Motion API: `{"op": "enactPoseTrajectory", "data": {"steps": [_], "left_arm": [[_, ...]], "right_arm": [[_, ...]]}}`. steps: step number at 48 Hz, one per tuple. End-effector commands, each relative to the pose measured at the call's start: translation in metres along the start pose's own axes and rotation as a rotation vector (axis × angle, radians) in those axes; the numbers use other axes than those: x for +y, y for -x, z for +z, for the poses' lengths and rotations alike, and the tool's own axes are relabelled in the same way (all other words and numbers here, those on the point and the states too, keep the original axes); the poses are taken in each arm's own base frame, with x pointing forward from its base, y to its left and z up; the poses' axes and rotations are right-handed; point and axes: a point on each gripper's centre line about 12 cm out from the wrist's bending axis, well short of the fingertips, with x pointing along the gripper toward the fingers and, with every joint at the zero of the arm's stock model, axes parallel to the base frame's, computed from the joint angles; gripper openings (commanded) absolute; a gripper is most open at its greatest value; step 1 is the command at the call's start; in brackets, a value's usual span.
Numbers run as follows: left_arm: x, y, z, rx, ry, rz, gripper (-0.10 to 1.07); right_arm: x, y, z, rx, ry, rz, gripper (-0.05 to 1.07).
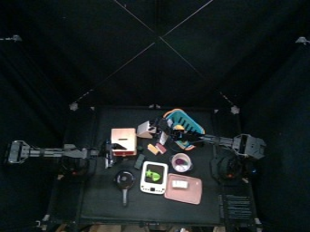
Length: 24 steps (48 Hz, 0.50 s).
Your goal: Grab cleaver
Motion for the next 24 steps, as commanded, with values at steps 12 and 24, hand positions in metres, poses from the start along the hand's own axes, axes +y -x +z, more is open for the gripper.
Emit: {"op": "enactPoseTrajectory", "data": {"steps": [12,24], "left_arm": [[0.000,-0.001,0.006,-0.020,0.000,0.002,0.95],[0.002,-0.001,0.005,-0.017,0.002,0.008,0.95]], "right_arm": [[-0.011,0.000,0.007,-0.018,-0.017,-0.020,0.87],[-0.015,-0.003,-0.001,0.002,-0.033,-0.028,0.87]]}}
